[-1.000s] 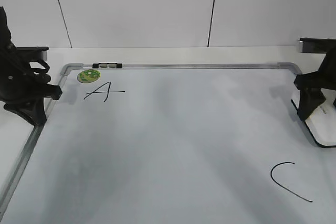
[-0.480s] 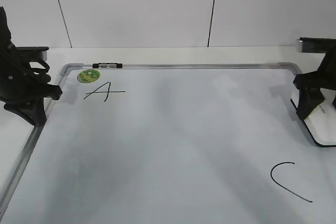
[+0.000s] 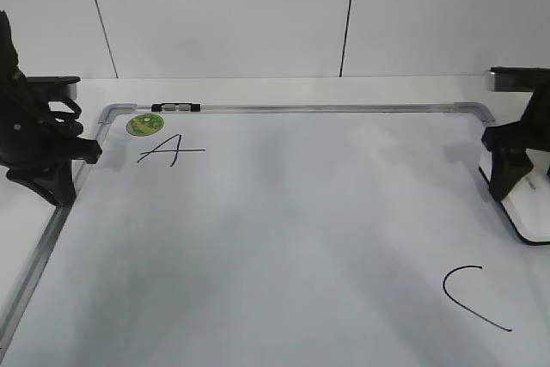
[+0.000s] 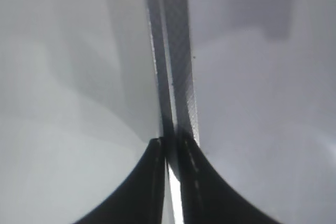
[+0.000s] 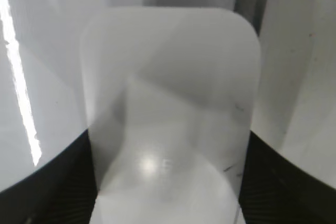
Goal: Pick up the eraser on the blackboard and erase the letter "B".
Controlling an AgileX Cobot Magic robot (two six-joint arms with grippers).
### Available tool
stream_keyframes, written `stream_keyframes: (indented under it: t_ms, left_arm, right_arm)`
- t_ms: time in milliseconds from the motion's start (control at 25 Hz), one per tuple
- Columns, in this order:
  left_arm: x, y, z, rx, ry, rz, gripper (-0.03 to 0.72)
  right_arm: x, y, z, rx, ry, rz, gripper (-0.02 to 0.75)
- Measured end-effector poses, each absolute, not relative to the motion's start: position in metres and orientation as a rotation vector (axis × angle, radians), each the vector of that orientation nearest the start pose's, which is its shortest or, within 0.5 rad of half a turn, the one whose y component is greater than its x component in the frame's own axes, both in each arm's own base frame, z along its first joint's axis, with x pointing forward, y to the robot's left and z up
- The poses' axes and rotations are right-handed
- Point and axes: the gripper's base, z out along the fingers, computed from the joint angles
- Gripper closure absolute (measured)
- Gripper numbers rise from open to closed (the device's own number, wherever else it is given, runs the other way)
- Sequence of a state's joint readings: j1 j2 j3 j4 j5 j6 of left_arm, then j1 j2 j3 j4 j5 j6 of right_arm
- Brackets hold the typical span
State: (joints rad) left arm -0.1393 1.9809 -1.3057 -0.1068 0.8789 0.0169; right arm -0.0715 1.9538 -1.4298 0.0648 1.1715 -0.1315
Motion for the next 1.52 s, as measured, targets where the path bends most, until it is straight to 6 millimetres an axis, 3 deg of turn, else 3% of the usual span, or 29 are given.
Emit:
stream_keyframes:
  t_ms: [1200,1520]
  left_arm:
    - [0.3737,-0.0599,0.1556,0.140,3.037,-0.140,0.645]
    - [0.3737,-0.0599,0.1556,0.140,3.037,-0.140,0.645]
  right_arm:
    - [0.3732,-0.0209,0.1876,-0.027,3.207,0.112,0.177]
    - [0.3726,-0.0191,0.1878,-0.015,3.213,0.144,0.077]
